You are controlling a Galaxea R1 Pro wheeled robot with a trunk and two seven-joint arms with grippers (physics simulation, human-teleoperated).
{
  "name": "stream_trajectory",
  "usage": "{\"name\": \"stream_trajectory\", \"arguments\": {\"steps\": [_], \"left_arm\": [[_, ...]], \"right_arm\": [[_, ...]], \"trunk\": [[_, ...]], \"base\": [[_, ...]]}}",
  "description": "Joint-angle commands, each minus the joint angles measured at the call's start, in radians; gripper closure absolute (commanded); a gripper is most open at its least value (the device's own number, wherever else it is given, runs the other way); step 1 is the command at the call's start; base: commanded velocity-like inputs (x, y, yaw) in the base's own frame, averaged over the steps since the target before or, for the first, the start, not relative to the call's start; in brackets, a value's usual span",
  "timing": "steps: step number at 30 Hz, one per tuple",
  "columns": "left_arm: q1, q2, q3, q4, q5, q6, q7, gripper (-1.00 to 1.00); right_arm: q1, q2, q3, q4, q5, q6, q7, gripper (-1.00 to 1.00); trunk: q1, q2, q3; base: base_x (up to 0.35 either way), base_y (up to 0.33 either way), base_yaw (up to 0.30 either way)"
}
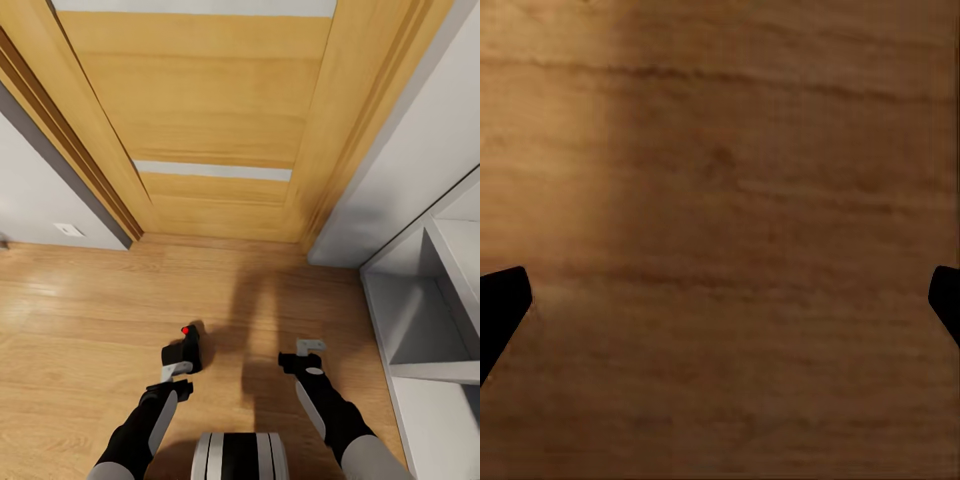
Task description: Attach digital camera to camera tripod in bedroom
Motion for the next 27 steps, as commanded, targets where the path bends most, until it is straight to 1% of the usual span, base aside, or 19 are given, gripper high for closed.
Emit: {"name": "stream_trajectory", "arguments": {"steps": [1,2,4,21,24,27], "left_arm": [[0.0,-0.001,0.0,-0.003,0.011,0.003,0.007,-1.0],[0.0,-0.001,-0.001,-0.005,0.011,0.001,0.007,-1.0],[0.0,-0.002,-0.001,-0.006,0.012,0.0,0.007,-1.0],[0.0,-0.001,0.0,-0.007,0.011,-0.001,0.007,-1.0],[0.0,-0.001,0.0,-0.008,0.011,-0.001,0.007,-1.0],[0.0,-0.001,0.0,-0.009,0.011,-0.001,0.007,-1.0]], "right_arm": [[0.0,-0.002,0.005,-0.033,-0.011,0.005,-0.009,-1.0],[0.0,-0.003,0.005,-0.071,-0.011,0.006,-0.009,-1.0],[0.0,-0.005,0.005,-0.083,-0.011,0.005,-0.009,-1.0],[0.0,-0.006,0.006,-0.087,-0.012,0.004,-0.009,-1.0],[0.001,-0.006,0.006,-0.088,-0.001,0.004,-0.01,-1.0],[0.001,-0.005,0.005,-0.088,0.019,0.005,-0.011,-1.0]], "trunk": [[0.0,-0.001,-0.005],[0.001,-0.001,-0.009],[0.002,-0.001,-0.016],[0.009,-0.005,-0.082],[0.011,-0.006,-0.094],[0.012,-0.007,-0.105]], "base": [[0.0,0.0,0.0],[0.0,0.0,0.0],[0.0,0.0,0.0],[0.0,0.0,0.0],[0.0,0.0,0.0],[0.0,0.0,0.0]]}}
